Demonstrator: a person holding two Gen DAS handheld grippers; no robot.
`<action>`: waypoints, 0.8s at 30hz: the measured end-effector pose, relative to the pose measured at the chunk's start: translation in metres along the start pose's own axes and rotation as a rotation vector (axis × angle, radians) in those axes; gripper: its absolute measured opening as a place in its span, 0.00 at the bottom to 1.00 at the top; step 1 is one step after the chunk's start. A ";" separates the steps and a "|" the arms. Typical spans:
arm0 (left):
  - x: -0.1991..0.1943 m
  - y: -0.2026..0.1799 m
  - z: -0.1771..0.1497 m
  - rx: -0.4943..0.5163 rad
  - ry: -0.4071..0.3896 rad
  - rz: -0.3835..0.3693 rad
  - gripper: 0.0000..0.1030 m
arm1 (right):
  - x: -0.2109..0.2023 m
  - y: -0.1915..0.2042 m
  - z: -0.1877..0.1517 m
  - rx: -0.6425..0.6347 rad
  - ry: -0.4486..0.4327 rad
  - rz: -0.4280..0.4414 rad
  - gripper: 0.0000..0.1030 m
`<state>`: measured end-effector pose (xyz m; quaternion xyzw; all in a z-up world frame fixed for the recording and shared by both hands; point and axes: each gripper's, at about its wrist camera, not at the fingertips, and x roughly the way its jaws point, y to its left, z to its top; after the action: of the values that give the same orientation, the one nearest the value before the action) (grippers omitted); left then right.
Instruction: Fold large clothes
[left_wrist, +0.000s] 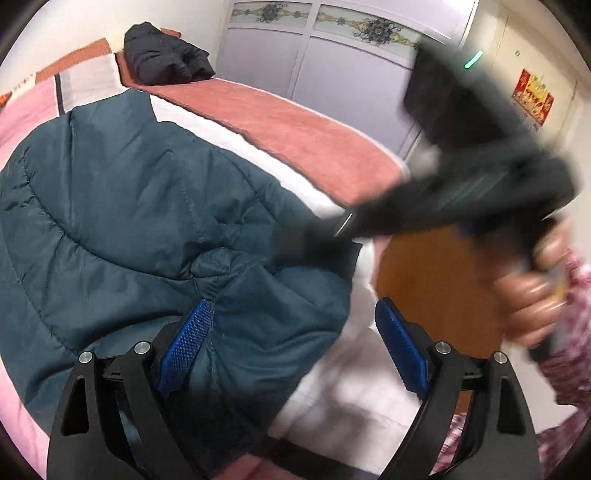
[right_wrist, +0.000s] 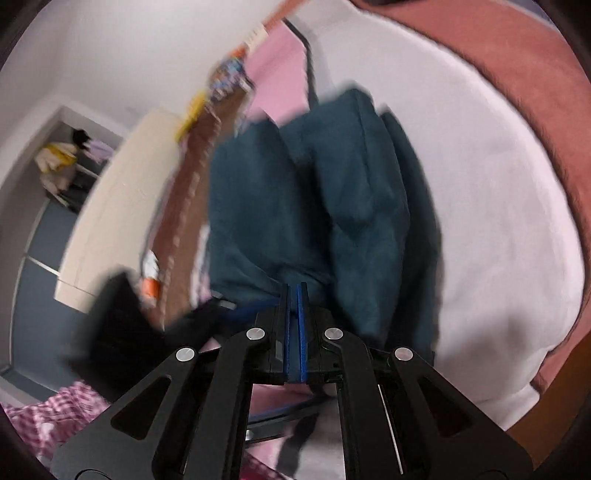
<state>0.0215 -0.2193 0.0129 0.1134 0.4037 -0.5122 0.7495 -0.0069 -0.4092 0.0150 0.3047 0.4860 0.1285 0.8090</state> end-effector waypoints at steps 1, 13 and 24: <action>-0.007 -0.002 -0.001 0.009 0.010 -0.032 0.83 | 0.009 -0.007 -0.003 -0.008 0.011 -0.082 0.05; -0.069 0.051 0.051 -0.031 -0.178 0.255 0.33 | 0.027 -0.011 -0.020 -0.043 -0.006 -0.202 0.00; 0.035 0.105 0.095 -0.151 0.078 0.330 0.14 | 0.043 -0.032 -0.031 -0.004 0.007 -0.213 0.00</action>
<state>0.1638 -0.2509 0.0239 0.1412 0.4455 -0.3458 0.8136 -0.0150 -0.4009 -0.0461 0.2494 0.5181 0.0437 0.8170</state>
